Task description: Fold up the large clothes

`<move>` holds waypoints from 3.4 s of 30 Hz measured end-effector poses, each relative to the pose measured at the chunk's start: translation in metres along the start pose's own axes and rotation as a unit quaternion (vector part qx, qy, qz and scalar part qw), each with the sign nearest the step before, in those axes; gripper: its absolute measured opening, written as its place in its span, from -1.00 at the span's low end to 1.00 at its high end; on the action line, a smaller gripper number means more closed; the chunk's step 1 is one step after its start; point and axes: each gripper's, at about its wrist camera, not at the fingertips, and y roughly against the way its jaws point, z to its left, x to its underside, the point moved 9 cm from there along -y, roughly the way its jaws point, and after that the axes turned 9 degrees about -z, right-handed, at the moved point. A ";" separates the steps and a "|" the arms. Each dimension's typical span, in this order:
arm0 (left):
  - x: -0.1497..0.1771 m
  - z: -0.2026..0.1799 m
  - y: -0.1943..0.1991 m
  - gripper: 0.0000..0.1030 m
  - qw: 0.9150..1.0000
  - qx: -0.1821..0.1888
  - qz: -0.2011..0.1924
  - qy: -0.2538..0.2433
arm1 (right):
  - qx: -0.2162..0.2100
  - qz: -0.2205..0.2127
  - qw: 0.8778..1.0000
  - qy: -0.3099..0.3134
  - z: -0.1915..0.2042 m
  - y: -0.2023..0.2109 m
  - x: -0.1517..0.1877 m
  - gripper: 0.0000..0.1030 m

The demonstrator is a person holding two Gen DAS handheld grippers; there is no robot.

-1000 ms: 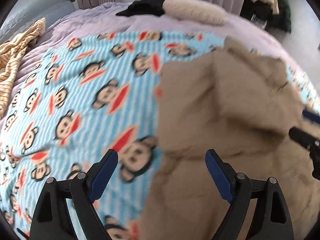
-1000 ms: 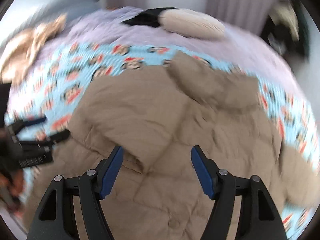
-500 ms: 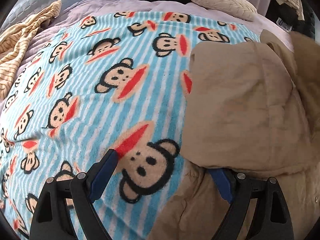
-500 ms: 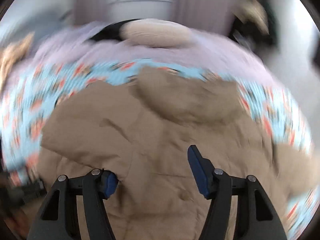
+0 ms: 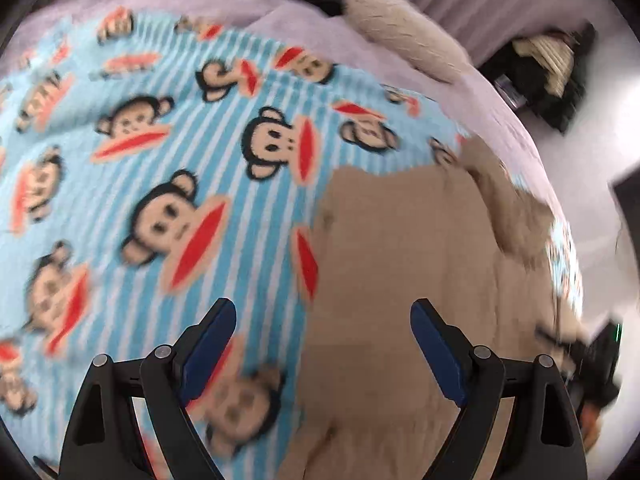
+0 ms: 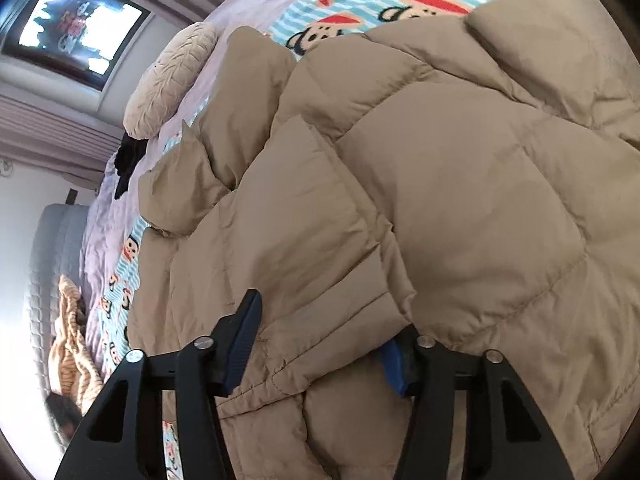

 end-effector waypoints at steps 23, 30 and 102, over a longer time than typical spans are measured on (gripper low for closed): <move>-0.006 -0.015 0.007 -0.68 0.973 -0.165 -0.059 -0.150 | 0.088 -0.013 0.992 0.088 -0.014 0.030 0.019 -0.24; 0.019 -0.042 0.027 -0.68 0.976 -0.127 -0.044 -0.173 | 0.075 -0.060 0.982 0.165 0.004 0.067 0.011 -0.53; 0.185 -0.390 -0.061 0.99 0.956 -0.114 0.071 -0.261 | -0.069 -0.154 0.944 -0.283 -0.346 0.185 -0.216 0.99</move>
